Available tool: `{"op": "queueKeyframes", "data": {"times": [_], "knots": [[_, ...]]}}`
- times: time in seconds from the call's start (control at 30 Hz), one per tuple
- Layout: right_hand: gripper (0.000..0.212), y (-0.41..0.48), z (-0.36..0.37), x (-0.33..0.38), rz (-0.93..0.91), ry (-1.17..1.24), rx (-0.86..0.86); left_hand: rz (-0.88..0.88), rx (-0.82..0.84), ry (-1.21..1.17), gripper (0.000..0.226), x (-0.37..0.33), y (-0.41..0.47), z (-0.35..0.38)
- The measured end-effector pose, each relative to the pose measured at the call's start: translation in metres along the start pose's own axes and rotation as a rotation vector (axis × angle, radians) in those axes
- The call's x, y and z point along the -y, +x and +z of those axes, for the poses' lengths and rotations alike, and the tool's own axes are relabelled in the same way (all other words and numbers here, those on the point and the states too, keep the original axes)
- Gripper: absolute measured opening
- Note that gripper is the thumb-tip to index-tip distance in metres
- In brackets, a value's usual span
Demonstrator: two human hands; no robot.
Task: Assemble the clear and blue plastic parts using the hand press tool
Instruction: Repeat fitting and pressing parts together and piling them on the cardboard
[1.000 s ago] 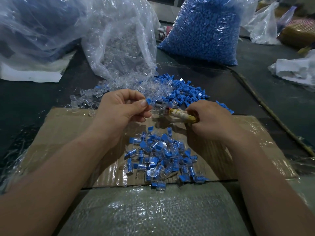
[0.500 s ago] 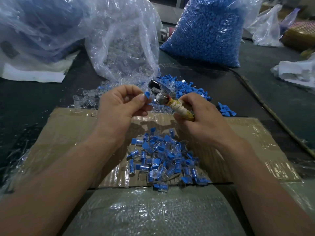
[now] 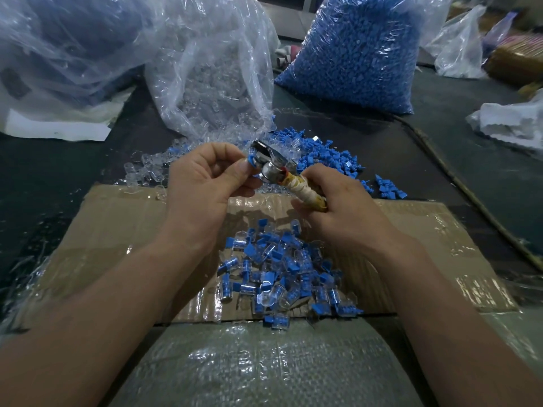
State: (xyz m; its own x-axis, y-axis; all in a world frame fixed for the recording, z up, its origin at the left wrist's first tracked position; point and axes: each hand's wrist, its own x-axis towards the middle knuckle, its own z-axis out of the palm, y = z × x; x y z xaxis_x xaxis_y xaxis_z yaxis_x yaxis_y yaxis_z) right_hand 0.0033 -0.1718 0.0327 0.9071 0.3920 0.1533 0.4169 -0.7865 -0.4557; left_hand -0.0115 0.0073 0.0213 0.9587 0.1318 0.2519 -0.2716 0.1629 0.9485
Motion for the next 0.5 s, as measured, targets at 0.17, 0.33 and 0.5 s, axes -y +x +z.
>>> {"op": "queueKeyframes", "data": {"times": [0.17, 0.33, 0.5], "knots": [[0.017, 0.0010, 0.0017, 0.0050, 0.016, -0.032, -0.011, 0.022, -0.016, 0.043, 0.016, 0.0004, -0.0014, 0.0006], [0.015, 0.0013, 0.0012, 0.0070, 0.037, -0.040, -0.004, 0.010, -0.029, 0.056, 0.013, -0.0014, -0.0025, 0.0016], [0.017, 0.0016, 0.0011, 0.0083, 0.055, -0.047, 0.007, 0.001, -0.036, 0.069, 0.013, -0.0019, -0.0036, 0.0020]]}}
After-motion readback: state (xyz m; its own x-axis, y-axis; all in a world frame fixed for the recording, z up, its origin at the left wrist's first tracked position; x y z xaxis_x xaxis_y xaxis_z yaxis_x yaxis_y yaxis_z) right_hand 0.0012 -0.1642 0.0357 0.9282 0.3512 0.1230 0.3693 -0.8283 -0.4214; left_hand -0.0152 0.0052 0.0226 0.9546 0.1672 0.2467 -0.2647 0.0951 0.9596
